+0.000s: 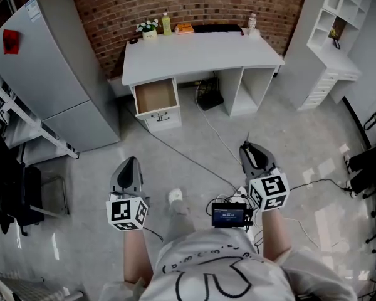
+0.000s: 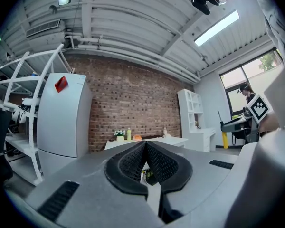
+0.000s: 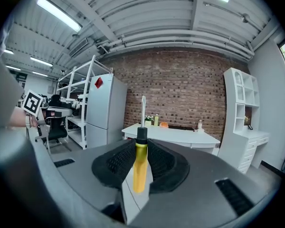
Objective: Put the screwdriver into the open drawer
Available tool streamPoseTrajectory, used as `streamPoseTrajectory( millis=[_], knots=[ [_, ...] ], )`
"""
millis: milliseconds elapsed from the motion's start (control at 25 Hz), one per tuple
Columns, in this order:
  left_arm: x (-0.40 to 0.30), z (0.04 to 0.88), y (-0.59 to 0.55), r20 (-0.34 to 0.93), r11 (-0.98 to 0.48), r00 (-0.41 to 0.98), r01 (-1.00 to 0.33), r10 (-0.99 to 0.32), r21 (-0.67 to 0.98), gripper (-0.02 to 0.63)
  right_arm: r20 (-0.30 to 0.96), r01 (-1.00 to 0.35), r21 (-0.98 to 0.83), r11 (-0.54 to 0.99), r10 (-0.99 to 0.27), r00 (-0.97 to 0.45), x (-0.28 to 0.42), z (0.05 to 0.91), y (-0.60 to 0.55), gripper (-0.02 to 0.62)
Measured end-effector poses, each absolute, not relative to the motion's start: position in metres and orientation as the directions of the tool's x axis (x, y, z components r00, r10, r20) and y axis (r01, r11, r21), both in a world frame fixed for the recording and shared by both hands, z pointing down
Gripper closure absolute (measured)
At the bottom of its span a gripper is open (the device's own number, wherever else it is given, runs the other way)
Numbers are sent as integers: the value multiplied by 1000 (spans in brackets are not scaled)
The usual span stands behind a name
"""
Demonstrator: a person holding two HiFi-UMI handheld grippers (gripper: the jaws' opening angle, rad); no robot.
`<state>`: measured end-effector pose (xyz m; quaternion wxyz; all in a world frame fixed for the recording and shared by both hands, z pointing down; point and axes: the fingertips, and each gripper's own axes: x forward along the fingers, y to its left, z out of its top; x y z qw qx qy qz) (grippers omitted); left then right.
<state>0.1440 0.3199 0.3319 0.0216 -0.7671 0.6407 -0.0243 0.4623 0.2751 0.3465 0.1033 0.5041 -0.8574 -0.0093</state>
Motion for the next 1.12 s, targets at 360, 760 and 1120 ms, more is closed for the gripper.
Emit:
streamPoseTrajectory(
  millis=[360, 760, 1120],
  knots=[
    [111, 335, 254, 19, -174, 173, -983, -985, -53, 598, 171, -864, 109, 491, -866, -470, 435, 346, 210, 522],
    [64, 333, 163, 24, -173, 172, -984, -985, -36, 598, 180, -855, 116, 505, -858, -482, 384, 336, 118, 522],
    [5, 334, 76, 41, -180, 179, -984, -983, -17, 598, 190, -861, 108, 496, -861, -472, 326, 332, 36, 522]
  ],
)
